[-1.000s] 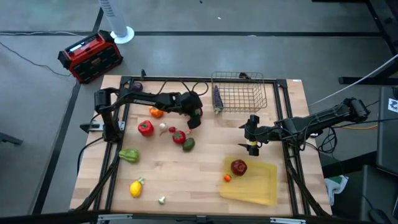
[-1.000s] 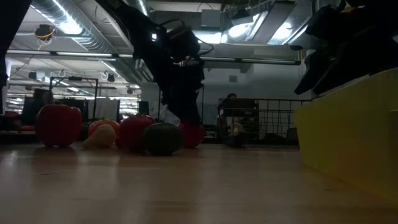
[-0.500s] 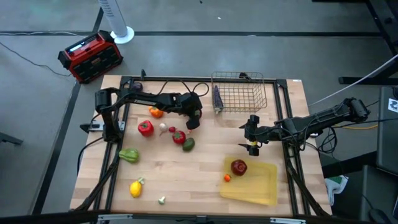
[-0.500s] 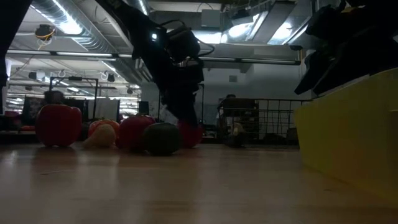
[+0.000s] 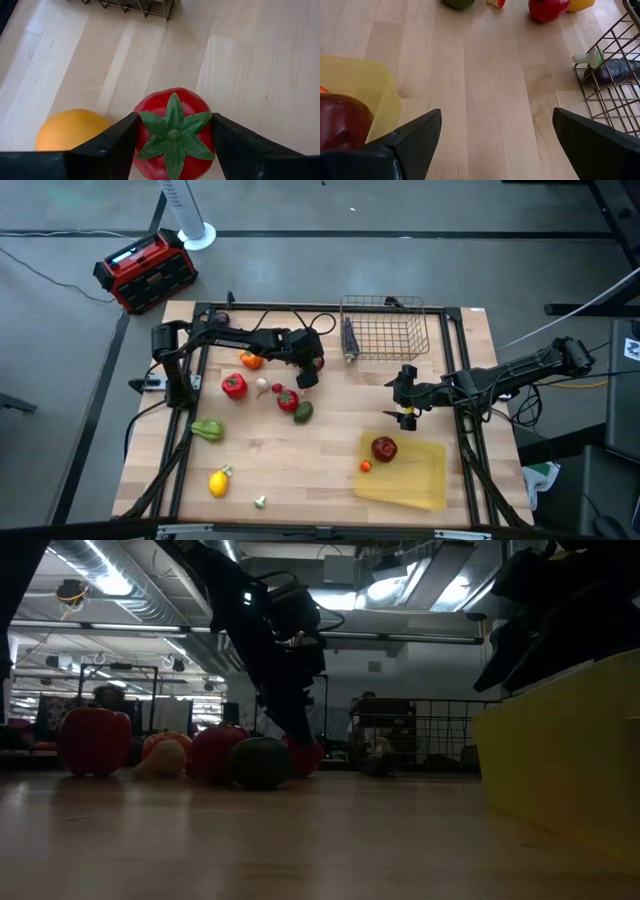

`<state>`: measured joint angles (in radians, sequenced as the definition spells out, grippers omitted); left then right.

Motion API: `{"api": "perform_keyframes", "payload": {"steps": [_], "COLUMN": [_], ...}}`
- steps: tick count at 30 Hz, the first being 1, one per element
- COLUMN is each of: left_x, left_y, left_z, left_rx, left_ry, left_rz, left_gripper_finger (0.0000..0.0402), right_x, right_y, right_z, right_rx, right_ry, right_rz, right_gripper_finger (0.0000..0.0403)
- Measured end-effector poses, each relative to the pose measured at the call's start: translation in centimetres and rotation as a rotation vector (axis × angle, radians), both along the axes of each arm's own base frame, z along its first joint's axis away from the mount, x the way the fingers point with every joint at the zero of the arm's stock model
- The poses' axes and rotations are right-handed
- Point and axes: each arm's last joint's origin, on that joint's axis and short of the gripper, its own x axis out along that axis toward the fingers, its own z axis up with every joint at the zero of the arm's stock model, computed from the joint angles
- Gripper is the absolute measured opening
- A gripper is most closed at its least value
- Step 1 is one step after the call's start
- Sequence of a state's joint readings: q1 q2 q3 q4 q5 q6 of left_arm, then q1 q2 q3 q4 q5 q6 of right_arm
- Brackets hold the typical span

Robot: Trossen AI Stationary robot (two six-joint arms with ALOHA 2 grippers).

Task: Sort produce into baskets
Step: Put the top red tomato into the yellow bin

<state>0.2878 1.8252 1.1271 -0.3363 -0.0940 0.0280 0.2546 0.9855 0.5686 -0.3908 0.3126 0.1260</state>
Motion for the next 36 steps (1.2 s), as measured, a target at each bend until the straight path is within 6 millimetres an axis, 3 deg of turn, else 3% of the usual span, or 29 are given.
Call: {"api": "perform_keyframes", "payload": {"steps": [19, 29, 36], "left_x": [0.8, 2.1, 3.3], "left_y": [-0.2, -1.9, -4.1], "left_z": [1.0, 2.4, 3.7], "left_rx": [-0.029, -0.017, -0.08], "left_ry": [-0.038, -0.096, -0.155], "left_rz": [0.022, -0.026, -0.052], "left_gripper_finger": [0.0223, 0.0223, 0.0223], "right_x": [0.0, 0.0, 0.0], "right_y": [0.0, 0.0, 0.0], "right_z": [0.0, 0.0, 0.0], "right_rx": [0.0, 0.0, 0.0], "right_ry": [0.0, 0.0, 0.0], "right_rz": [0.0, 0.0, 0.0], "right_gripper_finger": [0.0376, 0.0376, 0.0376]}}
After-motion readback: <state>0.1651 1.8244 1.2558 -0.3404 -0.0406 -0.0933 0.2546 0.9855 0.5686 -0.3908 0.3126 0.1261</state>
